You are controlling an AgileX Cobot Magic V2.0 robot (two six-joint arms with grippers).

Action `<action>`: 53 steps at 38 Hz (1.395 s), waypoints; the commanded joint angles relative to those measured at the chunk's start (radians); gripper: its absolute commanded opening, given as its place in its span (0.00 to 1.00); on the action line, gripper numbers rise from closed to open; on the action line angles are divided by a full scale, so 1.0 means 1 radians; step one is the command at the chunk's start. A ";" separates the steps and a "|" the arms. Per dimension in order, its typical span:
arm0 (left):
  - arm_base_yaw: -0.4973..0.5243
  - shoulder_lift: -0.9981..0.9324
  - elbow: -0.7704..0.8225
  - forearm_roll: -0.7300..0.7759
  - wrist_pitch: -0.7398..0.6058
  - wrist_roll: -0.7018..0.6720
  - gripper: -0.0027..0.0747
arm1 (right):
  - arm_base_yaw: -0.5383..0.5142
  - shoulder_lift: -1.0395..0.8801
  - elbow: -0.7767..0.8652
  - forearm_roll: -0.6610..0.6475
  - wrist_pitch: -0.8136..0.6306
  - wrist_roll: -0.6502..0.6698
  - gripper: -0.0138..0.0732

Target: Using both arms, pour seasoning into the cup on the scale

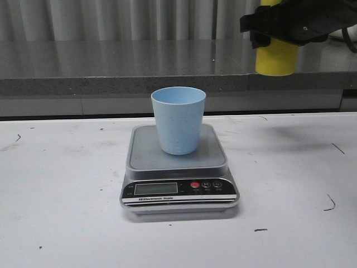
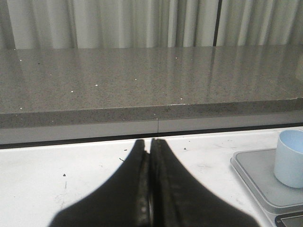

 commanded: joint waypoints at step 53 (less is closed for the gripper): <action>0.002 0.015 -0.026 -0.007 -0.075 -0.008 0.01 | 0.088 0.052 0.523 -0.201 -0.667 0.291 0.22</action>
